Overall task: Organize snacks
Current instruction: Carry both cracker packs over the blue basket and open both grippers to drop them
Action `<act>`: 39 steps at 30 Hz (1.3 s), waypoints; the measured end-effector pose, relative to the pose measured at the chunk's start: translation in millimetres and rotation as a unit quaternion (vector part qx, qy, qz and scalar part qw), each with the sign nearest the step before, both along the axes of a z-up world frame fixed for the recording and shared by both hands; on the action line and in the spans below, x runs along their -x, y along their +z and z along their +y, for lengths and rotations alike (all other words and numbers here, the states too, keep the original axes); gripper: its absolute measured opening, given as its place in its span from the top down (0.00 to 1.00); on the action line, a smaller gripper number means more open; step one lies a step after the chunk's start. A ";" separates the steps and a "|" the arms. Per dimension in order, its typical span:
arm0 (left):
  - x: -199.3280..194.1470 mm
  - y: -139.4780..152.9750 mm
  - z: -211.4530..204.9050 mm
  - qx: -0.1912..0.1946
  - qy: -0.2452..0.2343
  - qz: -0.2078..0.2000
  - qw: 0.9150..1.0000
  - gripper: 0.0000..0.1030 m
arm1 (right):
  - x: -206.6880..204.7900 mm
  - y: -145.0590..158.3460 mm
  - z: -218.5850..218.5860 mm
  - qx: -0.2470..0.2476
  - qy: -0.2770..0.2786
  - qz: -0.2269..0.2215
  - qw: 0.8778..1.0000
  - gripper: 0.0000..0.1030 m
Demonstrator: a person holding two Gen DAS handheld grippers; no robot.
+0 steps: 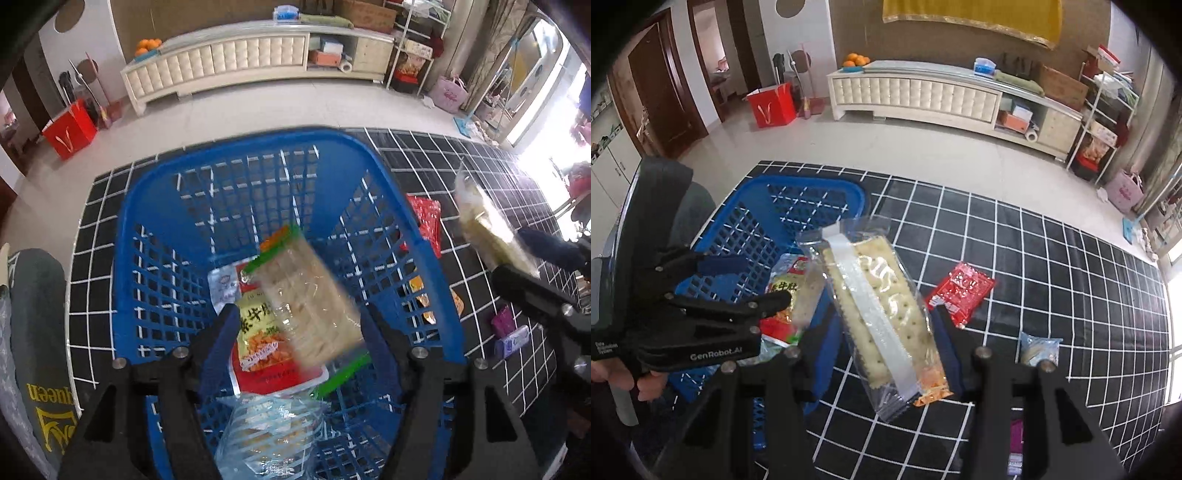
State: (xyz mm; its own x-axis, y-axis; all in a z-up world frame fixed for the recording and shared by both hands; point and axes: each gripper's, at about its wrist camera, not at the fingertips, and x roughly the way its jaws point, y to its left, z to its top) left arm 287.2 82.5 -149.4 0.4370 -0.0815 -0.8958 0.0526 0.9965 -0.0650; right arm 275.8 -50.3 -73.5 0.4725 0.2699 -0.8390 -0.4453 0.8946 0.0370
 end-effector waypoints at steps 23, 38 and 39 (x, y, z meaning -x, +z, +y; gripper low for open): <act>78.7 61.6 69.4 0.013 0.051 -0.070 0.996 0.37 | 19.7 15.7 70.3 0.007 0.039 -0.002 0.999 0.48; 73.4 45.5 120.9 0.026 0.079 -0.075 0.994 0.37 | -11.8 -26.5 114.3 0.084 0.001 0.016 0.996 0.48; 71.9 43.3 122.0 0.028 0.079 -0.074 0.994 0.37 | -14.9 -28.2 114.9 0.092 -0.002 0.016 0.996 0.48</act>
State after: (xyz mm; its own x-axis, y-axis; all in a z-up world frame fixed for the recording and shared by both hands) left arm 215.3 204.5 -106.1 0.5744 -0.0489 -0.8171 -0.0907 0.9883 -0.1229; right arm 290.7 64.6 -101.7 0.4460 0.1095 -0.8883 -0.4437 0.8890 -0.1131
